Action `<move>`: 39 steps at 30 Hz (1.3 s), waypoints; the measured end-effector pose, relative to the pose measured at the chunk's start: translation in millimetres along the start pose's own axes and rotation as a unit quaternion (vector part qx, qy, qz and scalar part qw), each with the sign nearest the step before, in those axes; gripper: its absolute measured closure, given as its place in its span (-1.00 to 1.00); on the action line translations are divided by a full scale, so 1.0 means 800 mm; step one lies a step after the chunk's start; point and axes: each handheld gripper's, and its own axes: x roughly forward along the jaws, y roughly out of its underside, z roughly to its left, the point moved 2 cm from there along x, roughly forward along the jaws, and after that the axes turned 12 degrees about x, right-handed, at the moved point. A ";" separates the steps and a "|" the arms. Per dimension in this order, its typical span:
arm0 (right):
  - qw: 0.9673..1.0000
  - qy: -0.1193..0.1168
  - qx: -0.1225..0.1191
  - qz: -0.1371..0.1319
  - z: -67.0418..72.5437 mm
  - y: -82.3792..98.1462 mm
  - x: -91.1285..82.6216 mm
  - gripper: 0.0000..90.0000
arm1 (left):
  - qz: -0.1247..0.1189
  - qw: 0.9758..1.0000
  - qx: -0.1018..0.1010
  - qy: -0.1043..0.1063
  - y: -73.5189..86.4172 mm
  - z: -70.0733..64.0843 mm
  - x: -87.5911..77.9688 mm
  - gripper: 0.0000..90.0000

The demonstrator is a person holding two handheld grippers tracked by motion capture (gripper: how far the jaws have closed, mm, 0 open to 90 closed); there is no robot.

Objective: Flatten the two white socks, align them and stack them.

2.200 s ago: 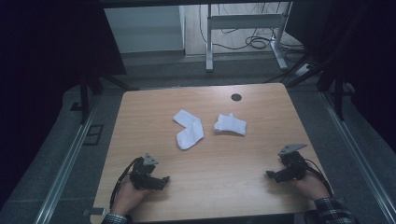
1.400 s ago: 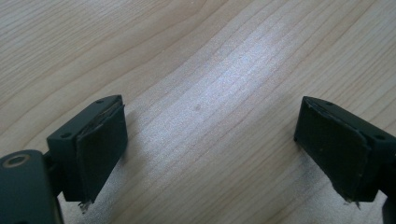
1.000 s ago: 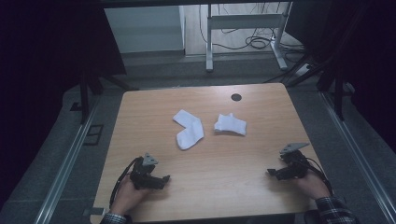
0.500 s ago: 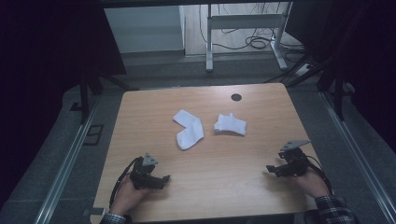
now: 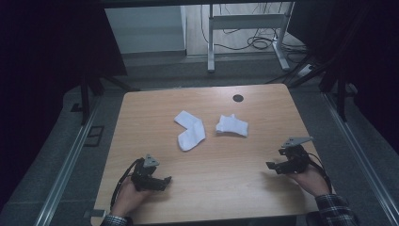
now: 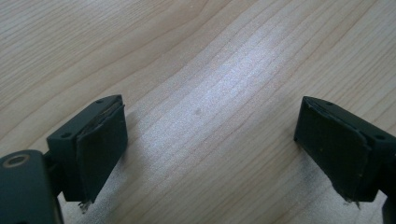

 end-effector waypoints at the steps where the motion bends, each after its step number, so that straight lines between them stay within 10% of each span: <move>1: 1.000 0.000 0.000 0.000 0.000 0.000 0.000 -0.59 | 0.000 1.000 0.000 0.000 0.000 0.000 0.000 -0.79; 15: 1.000 -0.005 -0.006 -0.006 0.009 -0.026 0.010 -0.65 | -0.002 1.000 -0.001 0.000 0.000 0.000 0.000 -0.79; 39: 1.000 -0.014 0.020 -0.019 0.009 -0.099 0.054 -0.06 | -0.002 1.000 -0.001 -0.001 0.000 0.000 0.000 -0.79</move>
